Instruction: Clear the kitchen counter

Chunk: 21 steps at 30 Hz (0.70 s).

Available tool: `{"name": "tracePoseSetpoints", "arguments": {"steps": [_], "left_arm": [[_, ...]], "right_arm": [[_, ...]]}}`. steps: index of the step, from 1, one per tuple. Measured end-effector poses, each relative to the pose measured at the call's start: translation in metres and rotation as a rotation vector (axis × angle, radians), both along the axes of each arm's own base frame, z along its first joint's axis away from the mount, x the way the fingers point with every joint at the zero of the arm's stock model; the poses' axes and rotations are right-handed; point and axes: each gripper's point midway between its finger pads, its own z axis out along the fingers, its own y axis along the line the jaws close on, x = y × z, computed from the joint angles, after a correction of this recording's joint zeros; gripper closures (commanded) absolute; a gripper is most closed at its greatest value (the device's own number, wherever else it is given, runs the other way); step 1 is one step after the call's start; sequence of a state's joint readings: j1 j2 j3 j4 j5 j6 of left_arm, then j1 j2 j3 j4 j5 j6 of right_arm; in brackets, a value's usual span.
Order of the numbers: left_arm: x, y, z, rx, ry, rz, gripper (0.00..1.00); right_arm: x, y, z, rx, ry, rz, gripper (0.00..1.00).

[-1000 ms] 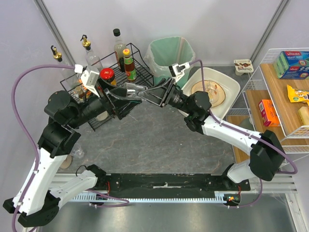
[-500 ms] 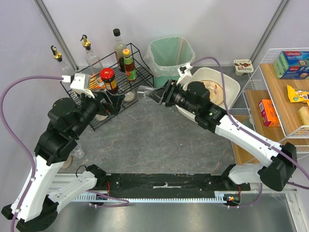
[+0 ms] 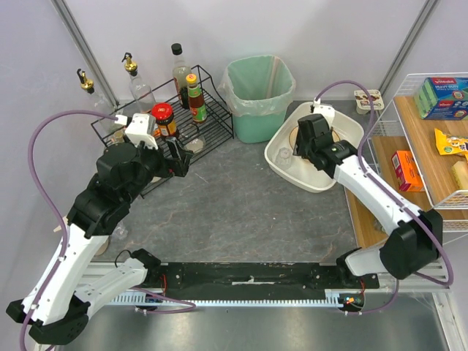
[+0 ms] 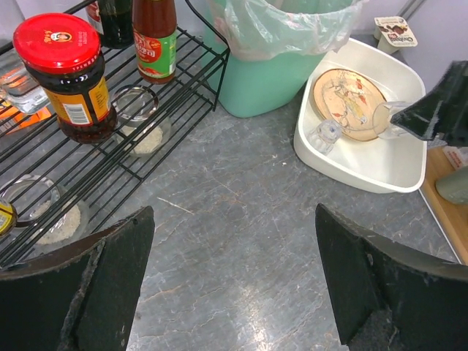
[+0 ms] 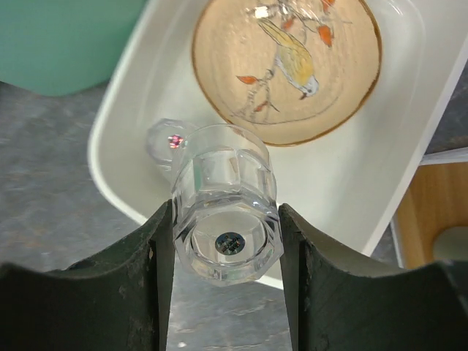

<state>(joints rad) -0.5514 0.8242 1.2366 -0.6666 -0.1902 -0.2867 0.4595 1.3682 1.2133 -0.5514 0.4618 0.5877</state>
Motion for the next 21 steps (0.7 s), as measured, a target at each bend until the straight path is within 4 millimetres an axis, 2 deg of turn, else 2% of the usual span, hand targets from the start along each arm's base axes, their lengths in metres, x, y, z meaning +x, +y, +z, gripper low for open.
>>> {"name": "tracePoseSetpoints", "arguments": {"steps": [5,13,18,21], "left_arm": [[-0.001,-0.005,-0.001,0.0,0.004,-0.028,0.05],[0.001,-0.013,-0.008,0.015,0.028,-0.067,0.05],[0.003,-0.015,-0.012,0.02,0.039,-0.071,0.05],[0.003,-0.016,-0.012,0.021,0.041,-0.071,0.05]], "right_arm": [[0.005,-0.011,-0.039,-0.109,0.118,0.017,0.69],[0.0,-0.013,-0.099,-0.171,0.283,0.059,0.67],[0.001,-0.007,-0.118,-0.157,0.33,0.087,0.65],[0.004,-0.004,-0.129,-0.141,0.348,0.105,0.59]]}}
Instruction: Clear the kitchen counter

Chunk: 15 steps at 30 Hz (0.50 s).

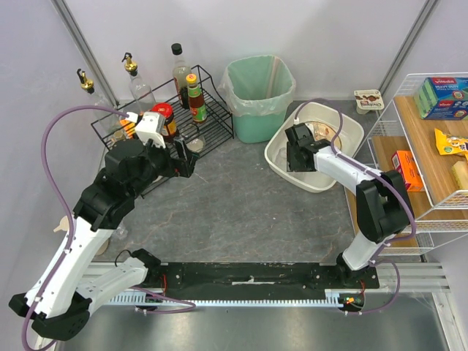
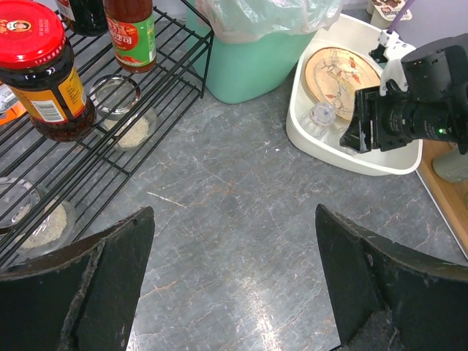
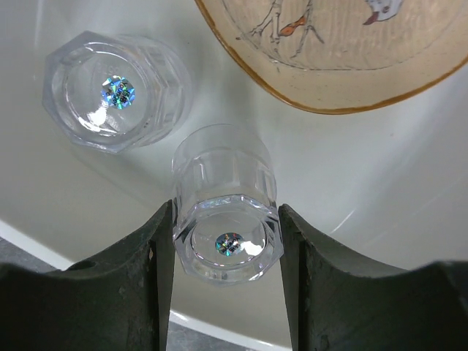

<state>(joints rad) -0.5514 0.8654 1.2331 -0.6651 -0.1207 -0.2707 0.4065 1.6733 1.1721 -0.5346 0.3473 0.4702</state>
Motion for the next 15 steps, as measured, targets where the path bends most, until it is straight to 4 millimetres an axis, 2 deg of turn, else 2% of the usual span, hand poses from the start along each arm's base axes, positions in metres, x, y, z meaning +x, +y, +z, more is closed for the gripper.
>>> {"name": "tracePoseSetpoints", "arguments": {"steps": [5,8,11,13,15], "left_arm": [[0.003,-0.002,-0.005,0.009,0.016,-0.001,0.05],[0.004,-0.002,-0.01,0.021,0.034,-0.001,0.04],[0.004,-0.003,-0.012,0.024,0.04,-0.001,0.04],[0.004,-0.003,-0.012,0.026,0.042,-0.001,0.04],[0.004,-0.003,-0.013,0.026,0.044,-0.001,0.04]], "right_arm": [[0.003,0.006,-0.016,0.02,0.034,0.024,0.42],[0.005,0.008,-0.019,0.025,0.034,0.033,0.23],[0.011,0.01,-0.018,0.038,0.012,0.04,0.1],[0.014,0.011,-0.017,0.042,0.003,0.041,0.04],[0.016,0.01,-0.016,0.044,-0.005,0.04,0.02]]}}
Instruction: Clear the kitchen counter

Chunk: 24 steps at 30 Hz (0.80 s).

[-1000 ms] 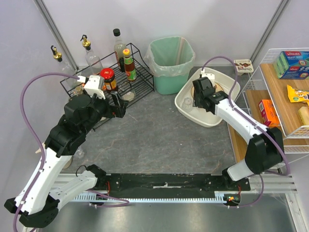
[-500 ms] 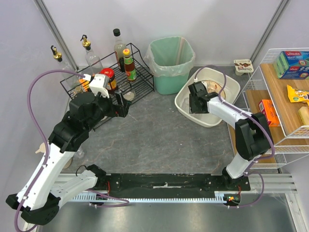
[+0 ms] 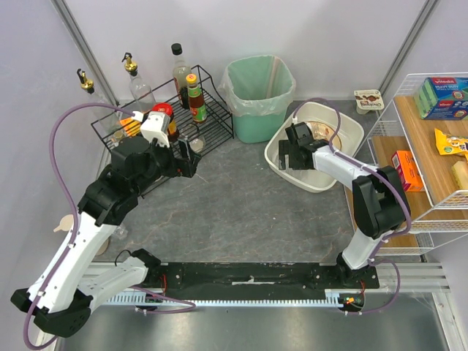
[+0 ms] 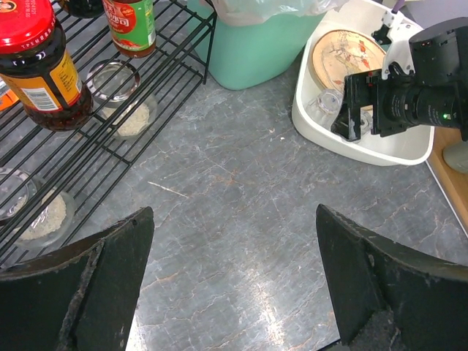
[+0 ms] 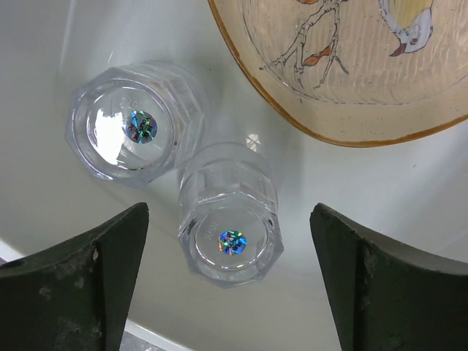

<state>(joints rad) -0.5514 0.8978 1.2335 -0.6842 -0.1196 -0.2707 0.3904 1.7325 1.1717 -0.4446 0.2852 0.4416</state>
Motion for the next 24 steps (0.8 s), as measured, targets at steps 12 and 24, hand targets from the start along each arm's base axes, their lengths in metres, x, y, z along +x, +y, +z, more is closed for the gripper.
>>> {"name": "tracePoseSetpoints", "arguments": {"steps": [12,24], "left_arm": [[-0.004,0.005,-0.018,-0.001,0.101,0.054,0.07],[-0.008,0.084,-0.111,0.15,0.354,0.612,0.07]], "right_arm": [[-0.002,-0.002,0.057,0.045,-0.126,0.003,0.02],[-0.009,-0.005,0.092,0.072,-0.195,-0.002,0.02]]}}
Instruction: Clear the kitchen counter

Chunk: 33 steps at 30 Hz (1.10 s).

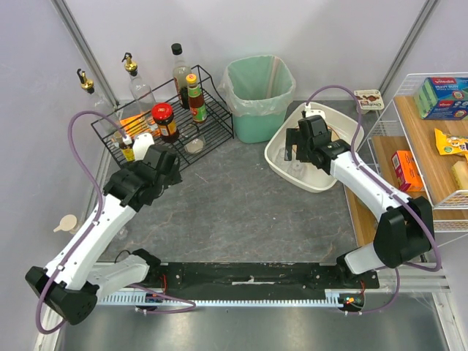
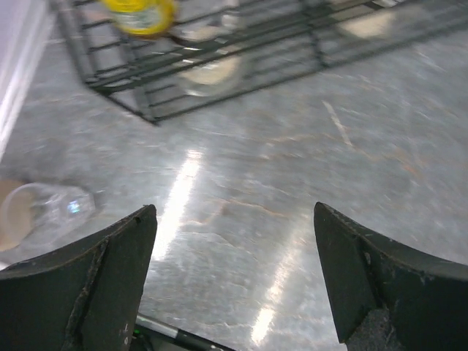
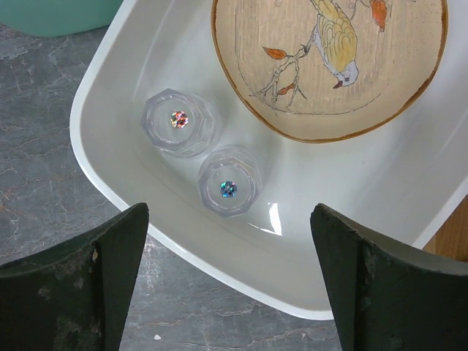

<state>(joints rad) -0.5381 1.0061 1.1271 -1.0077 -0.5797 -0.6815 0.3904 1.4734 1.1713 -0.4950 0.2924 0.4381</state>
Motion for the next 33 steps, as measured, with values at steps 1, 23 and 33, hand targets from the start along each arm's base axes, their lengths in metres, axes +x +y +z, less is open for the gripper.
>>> {"name": "tracePoseSetpoints", "arguments": {"steps": [1,23,33], "left_arm": [[-0.001,0.011,-0.002,0.024,0.007,0.054,0.07],[-0.05,0.125,-0.05,0.078,0.029,0.735,0.1],[-0.063,0.145,-0.079,0.133,0.075,0.905,0.21]], "right_arm": [[-0.001,0.0,0.0,0.0,0.001,0.0,0.02],[-0.014,0.001,0.007,0.039,0.024,0.032,0.04],[-0.031,-0.003,0.002,0.021,0.091,0.054,0.04]]}}
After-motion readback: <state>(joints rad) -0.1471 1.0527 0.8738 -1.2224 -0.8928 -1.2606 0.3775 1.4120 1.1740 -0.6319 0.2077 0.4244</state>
